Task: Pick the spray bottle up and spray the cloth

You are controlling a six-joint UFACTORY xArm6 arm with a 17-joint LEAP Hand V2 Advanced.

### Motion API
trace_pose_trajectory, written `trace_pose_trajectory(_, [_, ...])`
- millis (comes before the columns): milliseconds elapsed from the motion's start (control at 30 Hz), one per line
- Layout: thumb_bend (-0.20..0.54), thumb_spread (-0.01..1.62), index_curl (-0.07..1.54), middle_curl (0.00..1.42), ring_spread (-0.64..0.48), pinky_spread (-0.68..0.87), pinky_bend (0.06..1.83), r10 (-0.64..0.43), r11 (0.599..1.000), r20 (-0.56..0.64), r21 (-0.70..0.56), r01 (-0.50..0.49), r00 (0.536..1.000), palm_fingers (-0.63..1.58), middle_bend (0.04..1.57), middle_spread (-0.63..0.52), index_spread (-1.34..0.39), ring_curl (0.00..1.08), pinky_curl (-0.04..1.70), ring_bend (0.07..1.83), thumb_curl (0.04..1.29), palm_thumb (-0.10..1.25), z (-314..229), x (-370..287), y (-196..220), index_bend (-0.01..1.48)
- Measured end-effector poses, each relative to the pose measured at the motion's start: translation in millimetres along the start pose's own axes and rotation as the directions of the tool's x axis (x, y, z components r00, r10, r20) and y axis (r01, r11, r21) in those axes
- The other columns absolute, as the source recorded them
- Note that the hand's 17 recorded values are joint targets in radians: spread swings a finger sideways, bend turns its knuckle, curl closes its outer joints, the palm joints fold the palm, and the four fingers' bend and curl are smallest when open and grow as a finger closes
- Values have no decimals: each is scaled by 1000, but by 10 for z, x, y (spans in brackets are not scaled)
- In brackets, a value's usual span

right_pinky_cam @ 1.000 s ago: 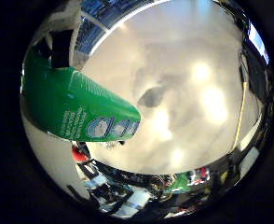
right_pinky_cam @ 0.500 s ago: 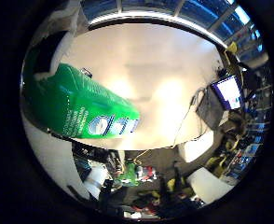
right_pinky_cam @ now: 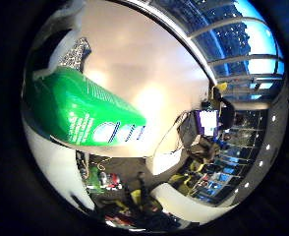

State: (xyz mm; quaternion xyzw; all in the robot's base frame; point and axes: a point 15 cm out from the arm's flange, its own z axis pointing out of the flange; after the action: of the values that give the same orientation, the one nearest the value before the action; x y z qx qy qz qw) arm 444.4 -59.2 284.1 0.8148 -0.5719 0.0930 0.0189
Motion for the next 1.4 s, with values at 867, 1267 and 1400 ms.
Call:
trace_pose_trajectory(867, [-20,627,728,595,-146,-172,1002,-185,982,-162,-56,178,969,1196,1347,-78,-204,559,1355,1476,885,1046,400,-897,-539,1116])
trace_pose_trajectory(1267, [-21,600,734,601,-146,-177,994,-179,984,-160,-51,173,971,1199,1347,-78,-205,559,1367,1474,898,1035,389,-898,-529,1114])
trace_pose_trajectory(1400, [-20,594,735,602,-146,-179,994,-160,987,-155,-33,157,975,1196,1348,-78,-206,560,1370,1476,901,1034,312,-867,-568,1108])
